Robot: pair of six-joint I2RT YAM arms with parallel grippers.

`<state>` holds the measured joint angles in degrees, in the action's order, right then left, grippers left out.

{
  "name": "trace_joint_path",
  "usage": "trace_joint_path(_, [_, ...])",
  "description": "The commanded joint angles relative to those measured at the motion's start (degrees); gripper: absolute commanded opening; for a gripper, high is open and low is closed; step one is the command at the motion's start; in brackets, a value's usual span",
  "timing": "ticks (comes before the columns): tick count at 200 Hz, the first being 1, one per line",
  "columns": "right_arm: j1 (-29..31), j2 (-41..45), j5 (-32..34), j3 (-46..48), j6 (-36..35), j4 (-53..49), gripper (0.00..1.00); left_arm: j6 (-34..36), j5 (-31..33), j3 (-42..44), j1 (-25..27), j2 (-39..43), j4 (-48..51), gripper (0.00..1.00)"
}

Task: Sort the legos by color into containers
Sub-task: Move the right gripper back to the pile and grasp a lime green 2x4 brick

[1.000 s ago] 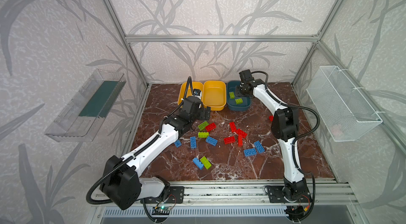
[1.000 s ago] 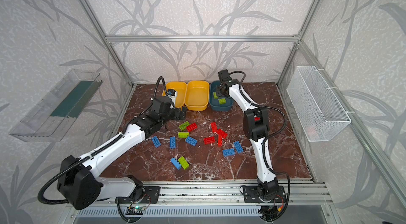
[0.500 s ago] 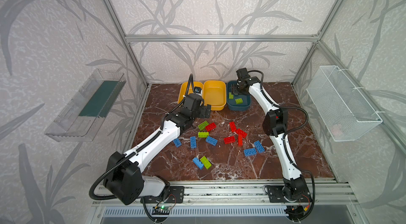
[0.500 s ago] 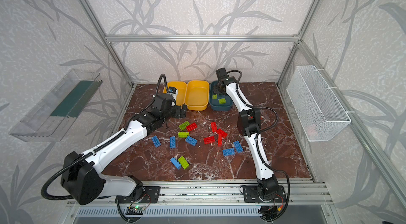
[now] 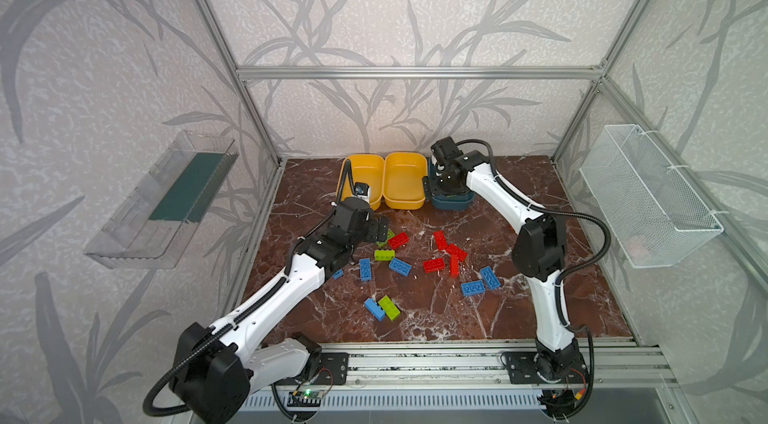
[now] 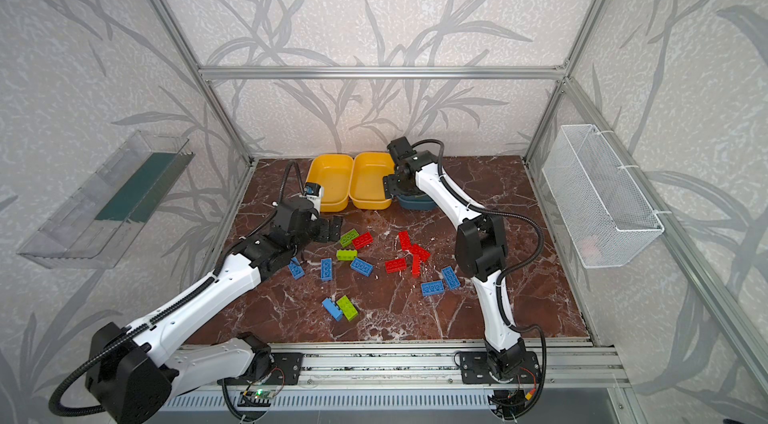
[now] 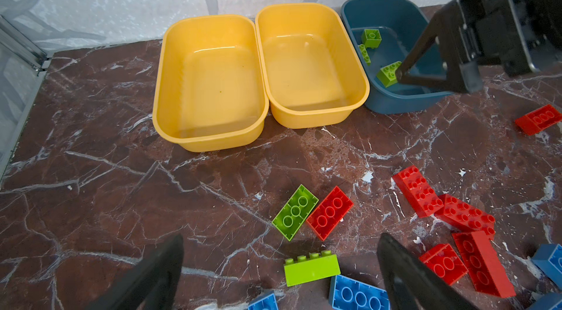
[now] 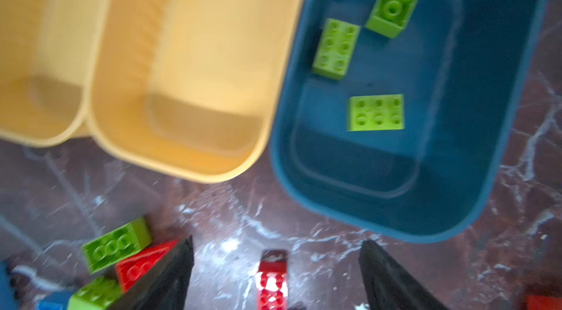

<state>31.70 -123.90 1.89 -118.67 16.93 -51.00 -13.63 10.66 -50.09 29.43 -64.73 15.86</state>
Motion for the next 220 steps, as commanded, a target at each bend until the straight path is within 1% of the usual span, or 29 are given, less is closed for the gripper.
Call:
trace_joint_path(1, [4.6,2.2,-1.3,3.6,0.3,1.4,0.87,-2.7,1.8,2.7,-0.4,5.2,0.2,0.99])
trace_joint_path(8, [6.2,2.1,-1.3,4.1,0.6,1.7,0.91,-3.1,2.3,3.4,-0.4,6.5,0.5,0.99])
trace_joint_path(9, [6.6,2.1,-1.3,4.2,0.8,1.7,0.94,-3.2,2.3,3.4,-0.4,6.7,0.5,0.99])
trace_joint_path(11, [6.9,2.0,-1.3,4.3,0.8,1.8,0.95,-3.3,2.5,3.7,-0.4,7.0,0.6,0.99])
trace_joint_path(12, [7.3,1.9,-1.2,4.3,1.0,1.8,0.98,-3.4,2.5,3.7,-0.4,7.2,0.6,0.99])
trace_joint_path(14, [7.8,1.9,-1.2,4.3,1.1,2.0,1.0,-3.5,2.7,3.9,-0.4,7.5,0.7,0.99])
trace_joint_path(40, [12.0,-0.7,-1.1,2.6,0.7,2.4,0.99,-4.7,4.6,5.0,-0.4,11.1,3.0,0.99])
trace_joint_path(56, [13.6,-3.0,-2.6,1.0,1.1,2.5,0.99,-5.6,5.4,5.7,-0.5,13.3,4.4,0.99])
trace_joint_path(95, [15.3,-7.6,-5.4,-1.3,1.1,3.5,0.99,-8.0,7.7,8.2,-0.5,19.3,6.3,0.99])
trace_joint_path(133, [16.5,-12.8,-5.7,-6.4,-1.1,1.2,1.0,-9.6,9.8,10.7,-0.5,23.9,6.3,0.99])
trace_joint_path(160, [17.1,-17.0,-5.4,-11.2,-2.4,-1.0,1.0,-9.8,11.0,10.9,-0.5,24.9,6.7,0.99])
trace_joint_path(188, [17.4,-21.1,-5.0,-16.9,-3.1,-3.9,0.99,-9.8,11.0,10.8,-0.4,24.1,6.4,0.99])
trace_joint_path(220, [17.5,-22.9,-4.6,-18.1,-3.8,-5.2,0.97,-9.1,11.0,10.3,-0.6,22.6,5.3,0.99])
